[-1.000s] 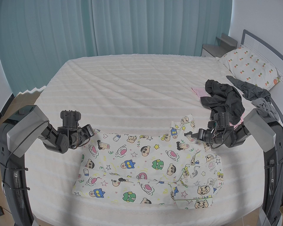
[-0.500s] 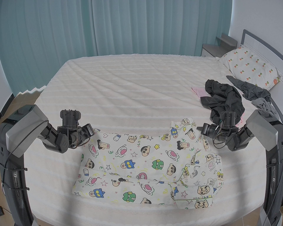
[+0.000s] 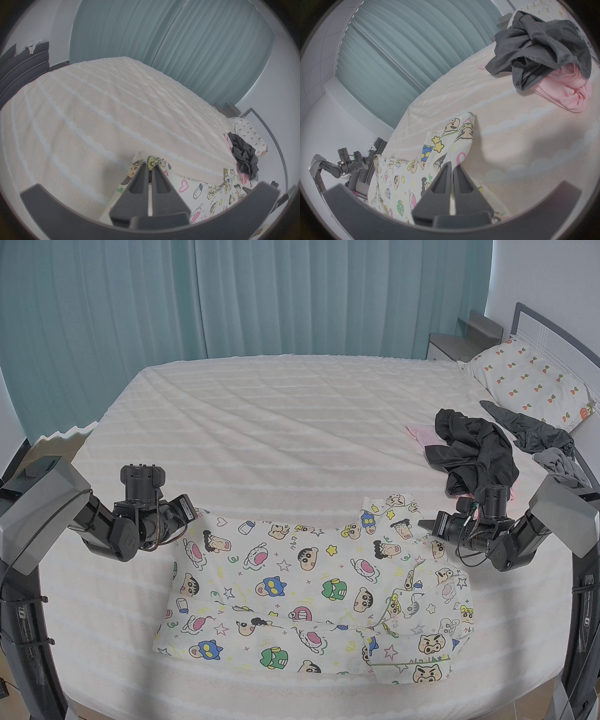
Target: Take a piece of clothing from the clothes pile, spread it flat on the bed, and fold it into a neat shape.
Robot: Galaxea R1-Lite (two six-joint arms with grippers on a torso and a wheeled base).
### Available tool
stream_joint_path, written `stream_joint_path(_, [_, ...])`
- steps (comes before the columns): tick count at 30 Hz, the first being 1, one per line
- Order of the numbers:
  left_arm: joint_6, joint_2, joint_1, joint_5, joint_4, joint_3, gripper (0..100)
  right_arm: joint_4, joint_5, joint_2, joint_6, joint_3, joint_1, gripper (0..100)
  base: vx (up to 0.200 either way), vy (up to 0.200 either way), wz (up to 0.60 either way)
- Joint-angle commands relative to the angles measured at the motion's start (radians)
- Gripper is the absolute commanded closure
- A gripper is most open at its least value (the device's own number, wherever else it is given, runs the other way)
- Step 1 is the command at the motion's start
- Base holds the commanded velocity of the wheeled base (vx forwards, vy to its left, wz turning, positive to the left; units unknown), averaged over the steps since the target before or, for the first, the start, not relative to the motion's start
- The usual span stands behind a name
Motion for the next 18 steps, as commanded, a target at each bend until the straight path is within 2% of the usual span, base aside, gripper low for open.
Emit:
stream_joint_path(1, [-0.001, -0.018, 0.001, 0.000, -0.002, 0.013, 100, 0.028, 0.017, -0.025, -0.001, 0.011, 0.001, 100, 0.000, 0.000, 0.00])
stream_joint_path(8, [0.001, -0.015, -0.001, 0.000, -0.002, 0.013, 100, 0.146, 0.022, -0.022, -0.008, -0.058, 0.001, 100, 0.000, 0.000, 0.00])
stream_joint_path(14, [-0.001, -0.015, -0.001, 0.000, -0.002, 0.011, 100, 0.171, 0.020, -0.012, -0.025, -0.083, 0.002, 100, 0.000, 0.000, 0.00])
stream_joint_path(15, [-0.001, -0.013, -0.001, 0.001, -0.002, 0.011, 100, 0.177, 0.022, -0.008, -0.031, -0.087, 0.001, 0, 0.000, 0.000, 0.00])
stream_joint_path(18, [-0.001, -0.013, -0.001, 0.001, -0.002, 0.010, 100, 0.185, 0.022, -0.005, -0.034, -0.092, 0.002, 0, 0.000, 0.000, 0.00])
